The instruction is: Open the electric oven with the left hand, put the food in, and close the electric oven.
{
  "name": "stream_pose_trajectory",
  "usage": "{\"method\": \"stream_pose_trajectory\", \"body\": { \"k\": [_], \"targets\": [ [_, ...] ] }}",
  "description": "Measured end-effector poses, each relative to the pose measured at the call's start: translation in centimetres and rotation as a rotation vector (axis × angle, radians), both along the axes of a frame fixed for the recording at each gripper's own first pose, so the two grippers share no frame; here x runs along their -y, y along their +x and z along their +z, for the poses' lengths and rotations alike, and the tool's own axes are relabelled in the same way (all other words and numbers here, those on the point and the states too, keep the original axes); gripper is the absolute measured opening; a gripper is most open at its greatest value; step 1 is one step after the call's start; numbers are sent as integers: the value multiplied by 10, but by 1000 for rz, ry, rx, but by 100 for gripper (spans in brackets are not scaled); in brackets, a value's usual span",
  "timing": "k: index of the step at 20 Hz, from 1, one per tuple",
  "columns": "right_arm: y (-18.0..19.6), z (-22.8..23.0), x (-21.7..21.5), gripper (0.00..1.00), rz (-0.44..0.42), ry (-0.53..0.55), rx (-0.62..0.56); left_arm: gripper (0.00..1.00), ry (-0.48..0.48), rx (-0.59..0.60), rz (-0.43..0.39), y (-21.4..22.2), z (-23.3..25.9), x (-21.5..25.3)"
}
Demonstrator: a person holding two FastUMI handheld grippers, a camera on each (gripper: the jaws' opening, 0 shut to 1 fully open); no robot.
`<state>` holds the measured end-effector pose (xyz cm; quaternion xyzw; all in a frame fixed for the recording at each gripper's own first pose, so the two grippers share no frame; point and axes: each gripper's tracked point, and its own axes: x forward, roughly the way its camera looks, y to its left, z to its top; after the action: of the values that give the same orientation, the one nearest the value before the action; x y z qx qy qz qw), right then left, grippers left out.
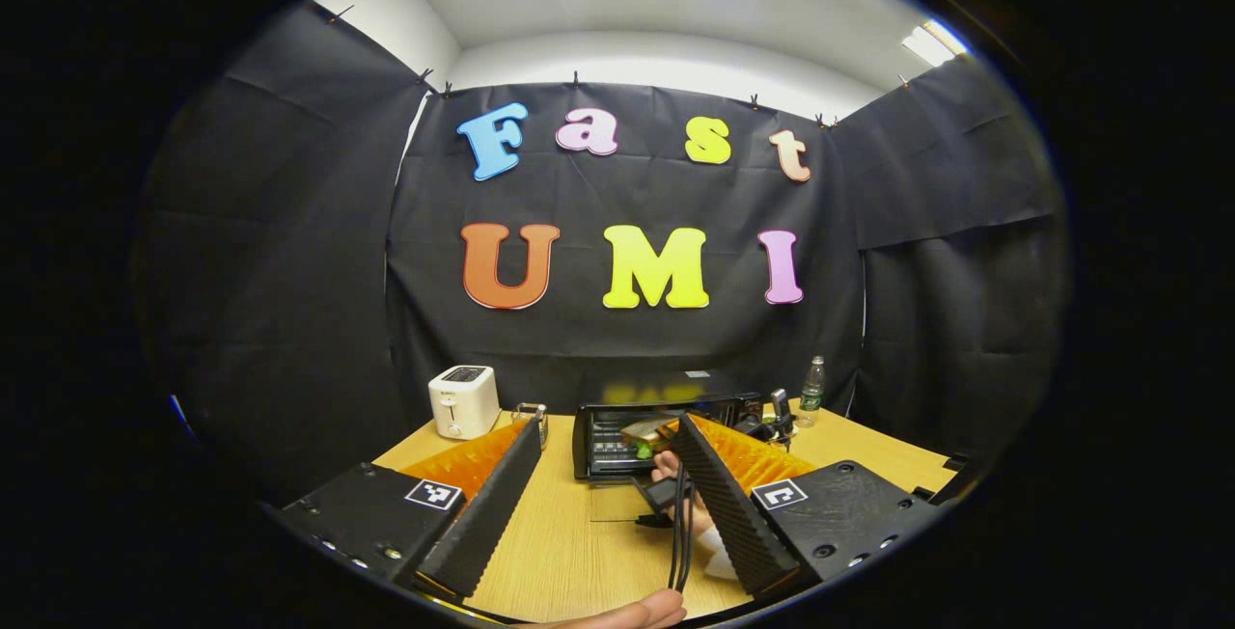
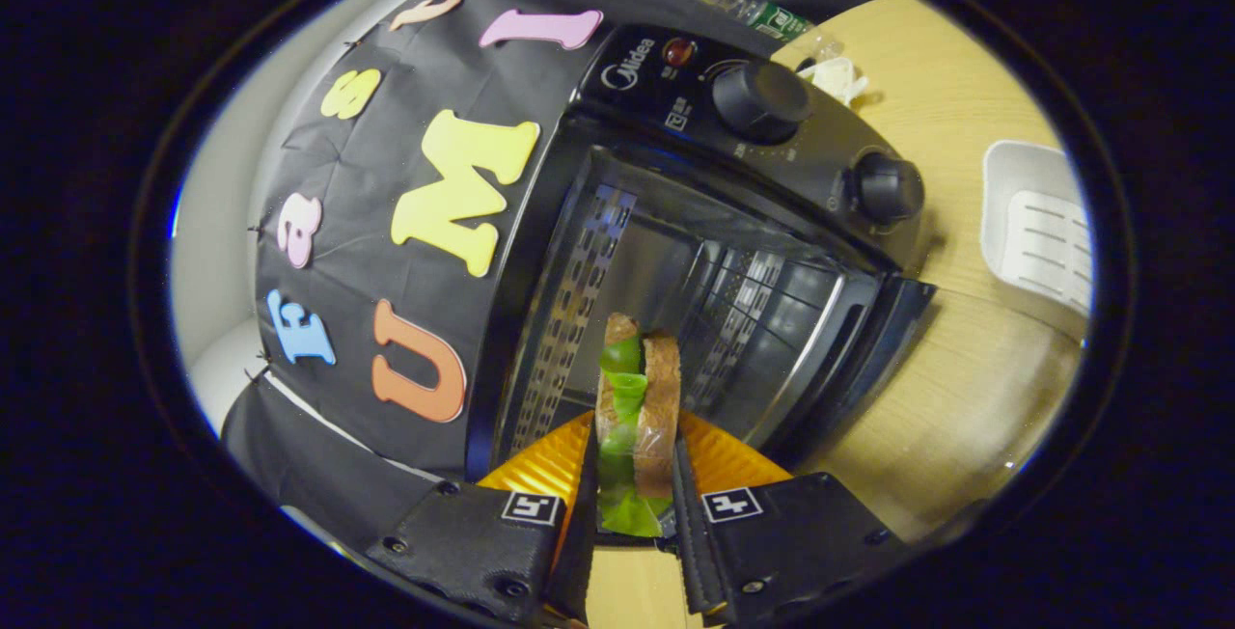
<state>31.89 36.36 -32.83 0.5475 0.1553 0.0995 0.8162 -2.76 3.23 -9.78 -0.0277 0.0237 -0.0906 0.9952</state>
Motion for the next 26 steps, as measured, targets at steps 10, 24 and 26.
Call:
{"method": "stream_pose_trajectory", "body": {
  "k": [10, 24, 26],
  "targets": [
    [16, -24, -12, 45, -51, -118, 48, 94, 35, -15, -2, 5, -14, 2],
    [7, 5, -32, 86, 32, -743, 243, 94, 35, -64, 42, 11, -30, -15],
    [7, -4, -27, 100, 76, -947, 222, 93, 32, -67, 45, 10, -30, -15]
  ]
}}
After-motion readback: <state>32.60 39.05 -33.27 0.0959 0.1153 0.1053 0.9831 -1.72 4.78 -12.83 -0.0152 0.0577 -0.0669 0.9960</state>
